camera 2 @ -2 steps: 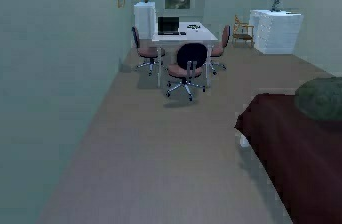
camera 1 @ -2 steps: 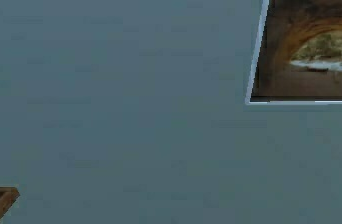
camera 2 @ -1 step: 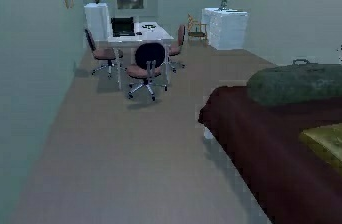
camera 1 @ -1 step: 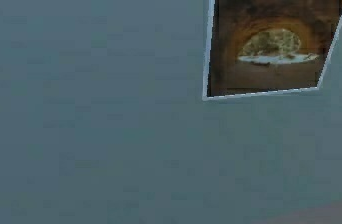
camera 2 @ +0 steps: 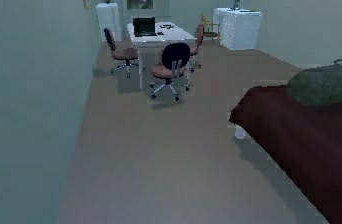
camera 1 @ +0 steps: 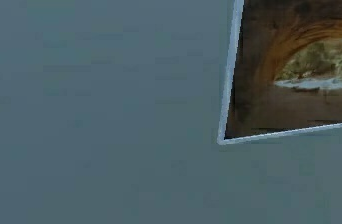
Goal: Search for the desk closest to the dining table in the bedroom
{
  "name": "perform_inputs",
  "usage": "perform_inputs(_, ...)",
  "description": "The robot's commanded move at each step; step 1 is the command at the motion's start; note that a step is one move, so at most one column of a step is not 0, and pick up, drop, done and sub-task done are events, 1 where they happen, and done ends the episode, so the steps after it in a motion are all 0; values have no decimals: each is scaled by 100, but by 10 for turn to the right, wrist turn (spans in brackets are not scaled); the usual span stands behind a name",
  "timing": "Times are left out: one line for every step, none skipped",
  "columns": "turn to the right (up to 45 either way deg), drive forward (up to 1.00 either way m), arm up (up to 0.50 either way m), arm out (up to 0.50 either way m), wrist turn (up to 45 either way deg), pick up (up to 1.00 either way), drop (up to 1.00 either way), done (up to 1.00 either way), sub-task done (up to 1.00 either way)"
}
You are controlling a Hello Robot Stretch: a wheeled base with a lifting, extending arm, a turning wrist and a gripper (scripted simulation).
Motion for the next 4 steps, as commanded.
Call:
perform_inputs(-450,0,0,0,0,0,0,0,0)
perform_inputs(450,0,0,0,0,0,0,0,0)
perform_inputs(450,0,0,0,0,0,0,0,0)
perform_inputs(300,0,0,0,0,0,0,0,0)
